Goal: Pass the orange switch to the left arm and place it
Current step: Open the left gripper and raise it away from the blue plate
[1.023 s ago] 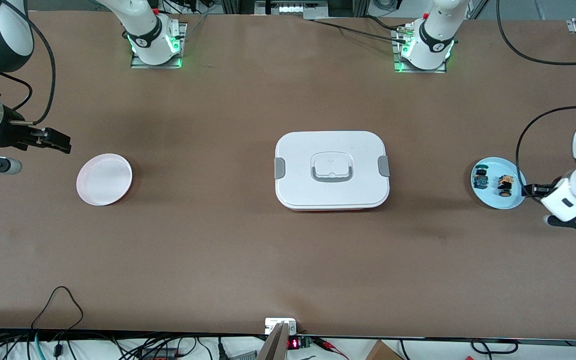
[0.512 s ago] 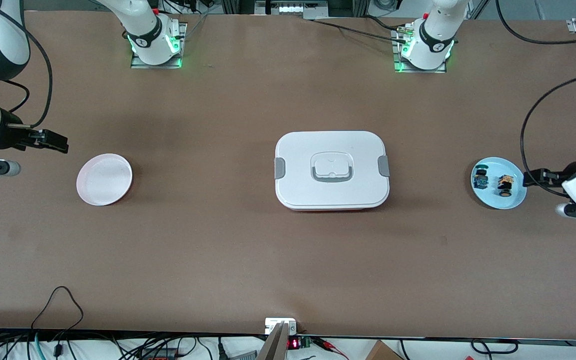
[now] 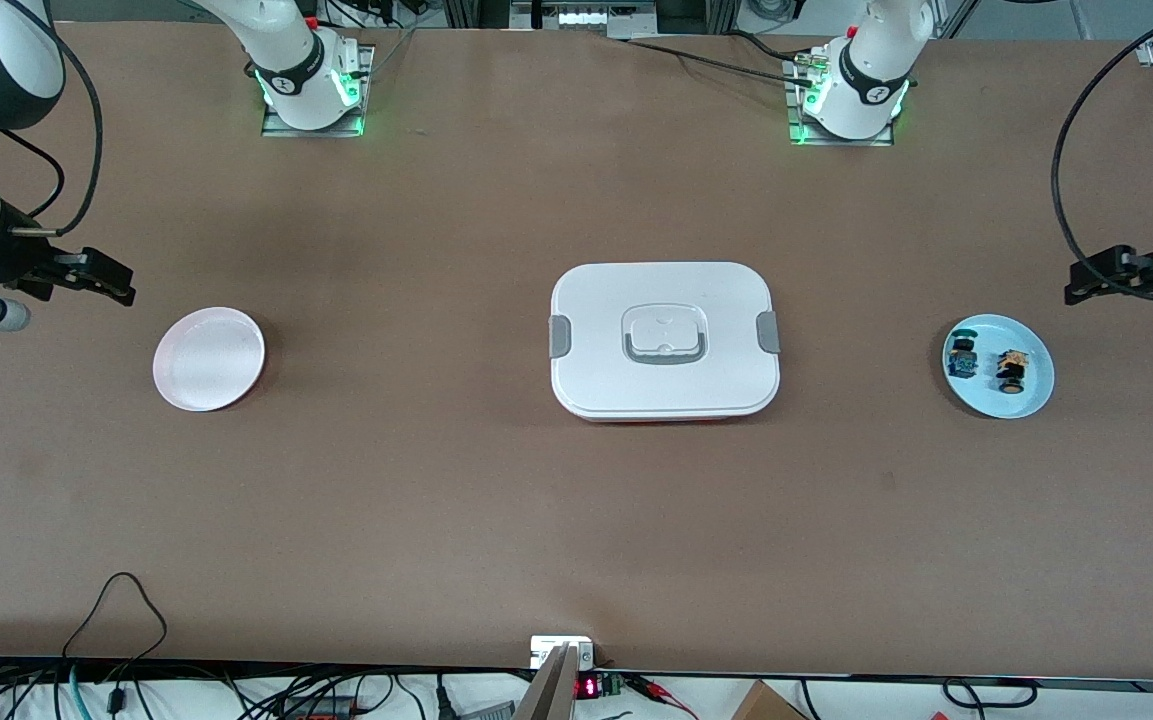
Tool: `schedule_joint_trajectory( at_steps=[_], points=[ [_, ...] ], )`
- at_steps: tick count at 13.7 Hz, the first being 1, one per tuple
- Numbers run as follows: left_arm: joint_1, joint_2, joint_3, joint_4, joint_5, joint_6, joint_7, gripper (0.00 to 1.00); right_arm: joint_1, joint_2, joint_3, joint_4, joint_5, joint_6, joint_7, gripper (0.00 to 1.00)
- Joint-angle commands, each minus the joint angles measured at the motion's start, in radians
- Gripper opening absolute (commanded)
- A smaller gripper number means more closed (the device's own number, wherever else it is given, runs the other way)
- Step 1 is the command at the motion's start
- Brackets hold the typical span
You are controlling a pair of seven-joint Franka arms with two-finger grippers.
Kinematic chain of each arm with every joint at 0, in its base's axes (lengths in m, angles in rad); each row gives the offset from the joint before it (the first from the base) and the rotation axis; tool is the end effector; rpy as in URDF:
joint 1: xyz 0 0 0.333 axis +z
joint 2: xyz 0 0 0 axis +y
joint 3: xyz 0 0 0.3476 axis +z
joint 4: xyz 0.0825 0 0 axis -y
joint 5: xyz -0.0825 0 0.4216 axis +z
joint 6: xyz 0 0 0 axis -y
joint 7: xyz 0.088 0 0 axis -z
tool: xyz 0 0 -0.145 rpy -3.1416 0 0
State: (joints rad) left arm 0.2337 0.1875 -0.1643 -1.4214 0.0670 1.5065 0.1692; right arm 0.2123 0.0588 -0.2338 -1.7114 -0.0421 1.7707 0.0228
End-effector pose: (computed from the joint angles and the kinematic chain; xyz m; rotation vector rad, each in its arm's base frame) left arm 0.6395 0.0637 0.5738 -3.1095 0.1518 0.1614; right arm 0.6200 -0.0157 0.5287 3.0862 -0.0549 0.0032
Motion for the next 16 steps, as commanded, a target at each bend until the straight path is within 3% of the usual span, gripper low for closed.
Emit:
schedule_joint_trajectory(
  at_steps=[1,5,16],
  points=[
    [-0.112,-0.092,0.170,-0.131,-0.061,0.023,0.043,1.00,-0.011,-0.002,0.001,0.044,0.014,-0.051,-0.024,1.00],
    [-0.195,-0.207,0.261,-0.312,-0.070,0.132,0.011,1.00,-0.004,-0.002,0.005,0.087,0.025,-0.092,-0.032,1.00],
    [-0.203,-0.200,0.281,-0.298,-0.075,0.118,-0.040,1.00,-0.002,-0.005,0.007,0.118,0.028,-0.148,-0.035,1.00]
  ],
)
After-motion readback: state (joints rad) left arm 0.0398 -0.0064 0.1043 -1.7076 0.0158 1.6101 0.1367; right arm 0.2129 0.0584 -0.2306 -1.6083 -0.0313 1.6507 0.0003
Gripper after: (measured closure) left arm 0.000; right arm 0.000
